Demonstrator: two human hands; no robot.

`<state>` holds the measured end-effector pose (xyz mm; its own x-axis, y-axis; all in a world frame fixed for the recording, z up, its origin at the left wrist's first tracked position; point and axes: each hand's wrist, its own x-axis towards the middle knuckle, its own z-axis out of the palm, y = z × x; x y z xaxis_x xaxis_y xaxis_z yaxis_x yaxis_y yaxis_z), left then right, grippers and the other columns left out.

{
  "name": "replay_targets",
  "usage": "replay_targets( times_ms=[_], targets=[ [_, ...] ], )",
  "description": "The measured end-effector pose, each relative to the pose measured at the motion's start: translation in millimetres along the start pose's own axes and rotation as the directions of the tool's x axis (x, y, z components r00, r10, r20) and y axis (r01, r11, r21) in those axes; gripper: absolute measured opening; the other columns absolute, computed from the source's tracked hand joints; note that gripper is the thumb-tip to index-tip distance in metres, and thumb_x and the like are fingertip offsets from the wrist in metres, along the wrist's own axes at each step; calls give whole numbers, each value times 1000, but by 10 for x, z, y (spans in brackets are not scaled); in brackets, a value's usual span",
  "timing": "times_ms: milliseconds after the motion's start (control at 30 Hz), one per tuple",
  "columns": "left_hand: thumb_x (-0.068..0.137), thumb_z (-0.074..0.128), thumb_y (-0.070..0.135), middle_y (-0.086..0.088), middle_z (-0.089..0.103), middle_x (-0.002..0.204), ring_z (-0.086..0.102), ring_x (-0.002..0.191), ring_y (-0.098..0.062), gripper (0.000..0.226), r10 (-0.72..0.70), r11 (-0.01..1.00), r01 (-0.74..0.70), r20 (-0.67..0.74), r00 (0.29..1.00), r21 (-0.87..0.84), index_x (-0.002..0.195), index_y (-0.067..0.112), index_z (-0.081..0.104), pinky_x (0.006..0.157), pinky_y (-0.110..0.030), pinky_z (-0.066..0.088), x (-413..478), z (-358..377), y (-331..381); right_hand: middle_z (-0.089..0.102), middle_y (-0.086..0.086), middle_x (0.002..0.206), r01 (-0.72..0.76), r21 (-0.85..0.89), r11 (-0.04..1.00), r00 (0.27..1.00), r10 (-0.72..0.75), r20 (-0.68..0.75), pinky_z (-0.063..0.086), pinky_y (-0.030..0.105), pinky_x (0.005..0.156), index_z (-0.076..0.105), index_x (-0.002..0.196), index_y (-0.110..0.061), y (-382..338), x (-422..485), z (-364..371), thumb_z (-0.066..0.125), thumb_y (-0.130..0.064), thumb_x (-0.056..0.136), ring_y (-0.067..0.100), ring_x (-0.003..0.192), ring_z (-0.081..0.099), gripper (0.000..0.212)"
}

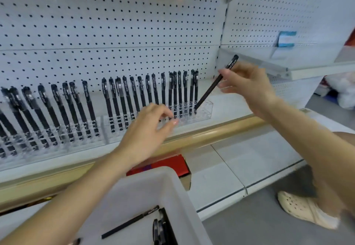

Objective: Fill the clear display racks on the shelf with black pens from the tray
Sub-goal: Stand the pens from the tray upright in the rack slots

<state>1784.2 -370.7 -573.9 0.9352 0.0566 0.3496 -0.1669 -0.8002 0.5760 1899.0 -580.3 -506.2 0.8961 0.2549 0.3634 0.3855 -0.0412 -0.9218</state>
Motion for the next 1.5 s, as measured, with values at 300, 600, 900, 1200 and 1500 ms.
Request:
replay_targets(
  times_ms=[300,600,900,1200,1500],
  targets=[
    [89,16,64,8,18,158,19,144,-10,74,-78,885,-37,226,971,464,152,25,16,116,-28,9,161,-18,-168,69,7,74,-8,-324,946,1000,7,-5,59,22,64,64,84,-5,298,806,-129,72,-13,84,9,64,69,12],
    [77,15,73,20,13,155,10,142,-2,84,-74,943,-22,274,959,331,151,35,11,112,-21,1,158,-25,-323,74,11,89,72,-515,854,936,120,331,59,23,66,69,98,-2,481,1060,-104,72,-12,84,10,66,70,18],
    [74,10,81,22,24,149,17,139,-1,87,-51,974,-2,231,972,225,148,36,22,118,-27,11,186,15,-404,71,8,79,113,-610,784,867,222,446,58,21,65,66,94,7,468,1224,-32,71,-10,84,5,62,68,20],
    [66,-4,88,20,27,147,19,137,-1,102,-9,963,-43,190,982,266,147,34,24,114,-25,11,191,81,-474,72,10,96,63,-579,813,893,213,397,53,16,72,68,96,-3,518,1192,29,76,-26,79,15,87,66,30],
    [75,6,81,17,28,147,19,137,-4,90,-17,963,-31,175,984,268,146,31,26,114,-26,10,182,85,-437,70,2,103,-18,-436,900,924,182,336,48,13,80,69,102,-14,475,1111,139,73,-29,82,11,97,62,25]
  ],
)
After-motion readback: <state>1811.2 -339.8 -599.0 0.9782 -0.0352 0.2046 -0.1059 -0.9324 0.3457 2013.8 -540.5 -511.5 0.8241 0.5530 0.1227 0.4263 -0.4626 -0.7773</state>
